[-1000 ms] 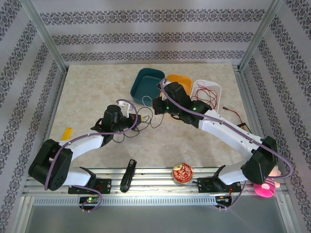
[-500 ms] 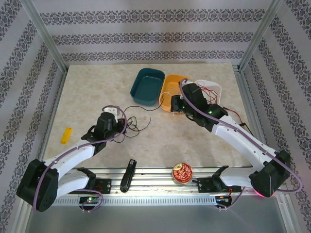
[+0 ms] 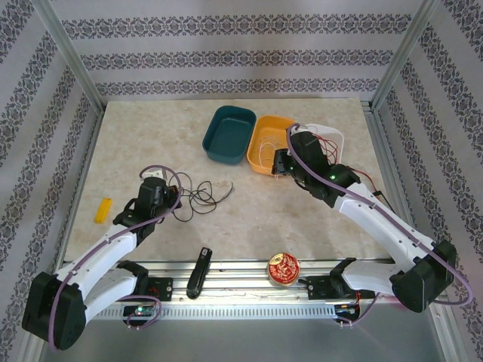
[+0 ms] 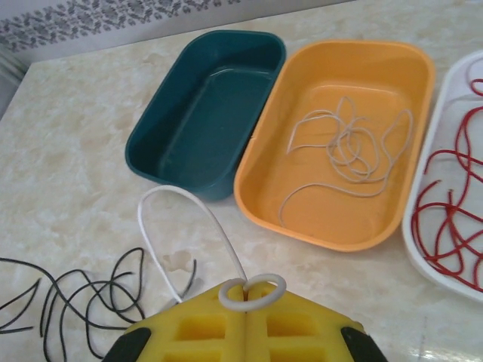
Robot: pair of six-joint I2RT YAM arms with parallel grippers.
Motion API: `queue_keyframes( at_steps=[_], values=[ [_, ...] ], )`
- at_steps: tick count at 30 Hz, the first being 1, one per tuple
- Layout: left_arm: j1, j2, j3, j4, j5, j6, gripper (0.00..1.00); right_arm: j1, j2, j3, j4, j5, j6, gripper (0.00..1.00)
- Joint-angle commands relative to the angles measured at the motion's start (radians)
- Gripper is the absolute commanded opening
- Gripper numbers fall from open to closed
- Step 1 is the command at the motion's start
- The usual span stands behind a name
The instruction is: Untangle the cables
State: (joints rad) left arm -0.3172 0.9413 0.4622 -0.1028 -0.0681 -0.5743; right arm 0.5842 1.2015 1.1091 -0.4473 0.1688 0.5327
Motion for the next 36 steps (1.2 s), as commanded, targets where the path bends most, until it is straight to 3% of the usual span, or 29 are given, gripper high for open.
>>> queue_keyframes(
  at_steps=[1, 6, 13, 25, 36],
  values=[
    [0.033, -0.057, 0.01, -0.093, -0.036, -0.007, 0.0, -0.023, -0.033, -0.015, -0.038, 0.045, 0.002, 0.0],
    [0.04, -0.114, 0.007, -0.08, 0.013, 0.035, 0.0, -0.054, 0.003, 0.005, -0.053, 0.008, -0.017, 0.0],
    [0.039, -0.124, 0.013, -0.059, 0.067, 0.03, 0.0, -0.096, 0.169, 0.099, -0.043, -0.049, -0.06, 0.0],
    [0.039, -0.13, 0.005, -0.04, 0.106, 0.017, 0.0, -0.193, 0.5, 0.331, -0.013, -0.137, -0.14, 0.0],
    [0.04, -0.127, 0.005, -0.03, 0.111, 0.021, 0.0, -0.246, 0.674, 0.408, -0.013, -0.199, -0.148, 0.05]
  ],
)
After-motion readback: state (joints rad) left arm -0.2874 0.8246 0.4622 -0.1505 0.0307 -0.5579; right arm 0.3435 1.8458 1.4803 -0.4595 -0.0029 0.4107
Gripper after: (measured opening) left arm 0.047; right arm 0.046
